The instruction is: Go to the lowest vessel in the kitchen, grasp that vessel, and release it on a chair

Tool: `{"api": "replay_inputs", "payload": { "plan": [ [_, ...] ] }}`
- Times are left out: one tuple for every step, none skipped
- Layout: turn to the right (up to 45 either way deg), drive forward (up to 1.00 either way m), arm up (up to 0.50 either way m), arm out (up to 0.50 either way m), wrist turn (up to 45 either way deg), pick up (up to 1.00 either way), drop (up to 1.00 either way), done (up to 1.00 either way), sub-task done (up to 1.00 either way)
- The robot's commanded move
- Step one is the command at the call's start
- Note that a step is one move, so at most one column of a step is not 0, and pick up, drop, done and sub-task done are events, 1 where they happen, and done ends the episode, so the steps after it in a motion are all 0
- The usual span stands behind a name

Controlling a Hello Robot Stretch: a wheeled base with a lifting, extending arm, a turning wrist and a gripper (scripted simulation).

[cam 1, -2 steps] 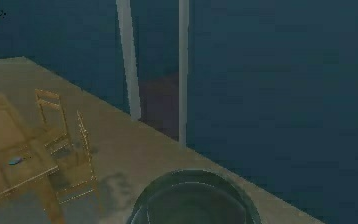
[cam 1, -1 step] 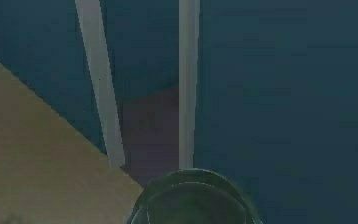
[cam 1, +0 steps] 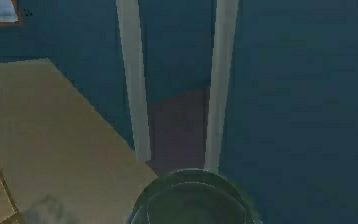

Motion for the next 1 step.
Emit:
{"api": "replay_inputs", "payload": {
  "plan": [
    [0.0,0.15,0.00,0.00,0.0,0.00,0.00,0.00,0.00]
  ]
}}
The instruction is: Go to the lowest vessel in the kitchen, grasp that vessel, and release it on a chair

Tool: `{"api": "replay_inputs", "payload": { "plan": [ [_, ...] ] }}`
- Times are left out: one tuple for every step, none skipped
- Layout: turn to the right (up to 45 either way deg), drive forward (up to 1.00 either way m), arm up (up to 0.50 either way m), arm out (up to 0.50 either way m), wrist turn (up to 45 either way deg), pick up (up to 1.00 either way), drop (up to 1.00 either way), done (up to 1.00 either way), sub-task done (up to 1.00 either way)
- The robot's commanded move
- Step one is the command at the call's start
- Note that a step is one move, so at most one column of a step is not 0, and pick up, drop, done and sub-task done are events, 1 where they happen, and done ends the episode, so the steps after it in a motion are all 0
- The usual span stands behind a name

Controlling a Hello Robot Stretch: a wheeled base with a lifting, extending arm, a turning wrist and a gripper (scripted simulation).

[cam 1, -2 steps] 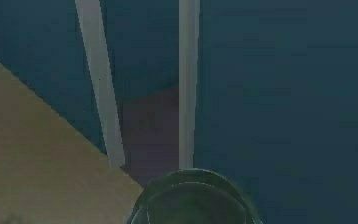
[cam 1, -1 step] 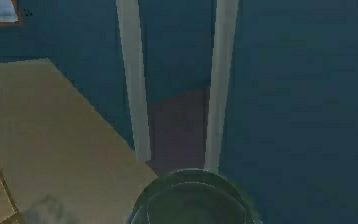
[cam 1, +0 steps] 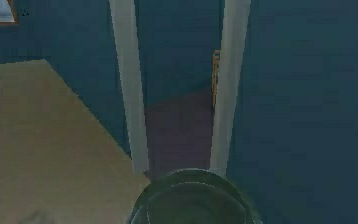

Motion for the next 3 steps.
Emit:
{"api": "replay_inputs", "payload": {
  "plan": [
    [45.0,0.00,0.00,0.00,0.0,0.00,0.00,0.00,0.00],
    [18.0,0.00,0.00,0.00,0.0,0.00,0.00,0.00,0.00],
    [-45.0,0.00,0.00,0.00,0.0,0.00,0.00,0.00,0.00]
  ]
}}
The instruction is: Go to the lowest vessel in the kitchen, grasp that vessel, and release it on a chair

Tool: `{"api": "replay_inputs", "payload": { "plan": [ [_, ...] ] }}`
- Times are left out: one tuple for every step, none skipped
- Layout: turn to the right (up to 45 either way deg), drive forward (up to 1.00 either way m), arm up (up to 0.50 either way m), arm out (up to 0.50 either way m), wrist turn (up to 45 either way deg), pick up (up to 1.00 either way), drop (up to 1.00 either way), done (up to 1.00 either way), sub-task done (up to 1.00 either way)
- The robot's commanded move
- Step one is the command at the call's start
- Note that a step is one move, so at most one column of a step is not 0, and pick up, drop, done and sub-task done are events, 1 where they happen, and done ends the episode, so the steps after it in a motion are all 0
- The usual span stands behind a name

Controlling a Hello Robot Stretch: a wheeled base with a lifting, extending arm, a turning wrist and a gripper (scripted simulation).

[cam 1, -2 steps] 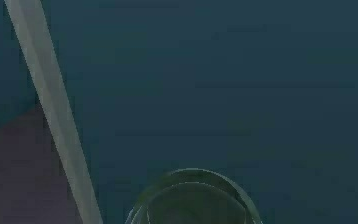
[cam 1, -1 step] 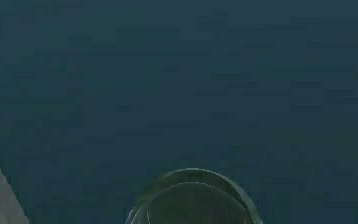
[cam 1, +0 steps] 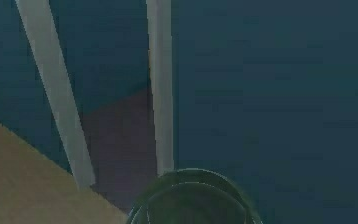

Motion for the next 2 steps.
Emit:
{"api": "replay_inputs", "payload": {
  "plan": [
    [-24.0,0.00,0.00,0.00,0.0,0.00,0.00,0.00,0.00],
    [45.0,0.00,0.00,0.00,0.0,0.00,0.00,0.00,0.00]
  ]
}}
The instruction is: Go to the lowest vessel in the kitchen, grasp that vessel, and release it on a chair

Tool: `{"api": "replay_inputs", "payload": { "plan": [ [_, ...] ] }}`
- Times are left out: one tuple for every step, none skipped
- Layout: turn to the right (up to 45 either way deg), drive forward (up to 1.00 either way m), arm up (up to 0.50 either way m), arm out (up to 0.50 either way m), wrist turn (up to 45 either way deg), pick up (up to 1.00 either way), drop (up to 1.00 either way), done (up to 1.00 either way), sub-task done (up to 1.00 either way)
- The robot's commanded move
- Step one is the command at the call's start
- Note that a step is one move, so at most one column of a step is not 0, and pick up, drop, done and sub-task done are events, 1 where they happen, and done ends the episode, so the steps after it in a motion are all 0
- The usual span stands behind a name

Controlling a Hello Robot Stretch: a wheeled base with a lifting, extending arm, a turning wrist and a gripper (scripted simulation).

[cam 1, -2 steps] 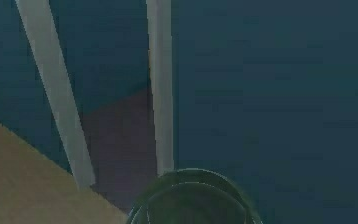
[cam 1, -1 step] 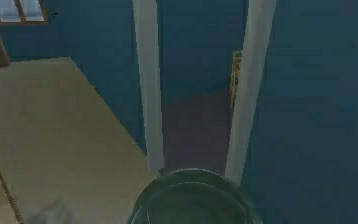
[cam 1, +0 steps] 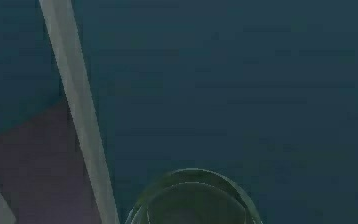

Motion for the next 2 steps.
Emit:
{"api": "replay_inputs", "payload": {
  "plan": [
    [30.0,0.00,0.00,0.00,0.0,0.00,0.00,0.00,0.00],
    [-45.0,0.00,0.00,0.00,0.0,0.00,0.00,0.00,0.00]
  ]
}}
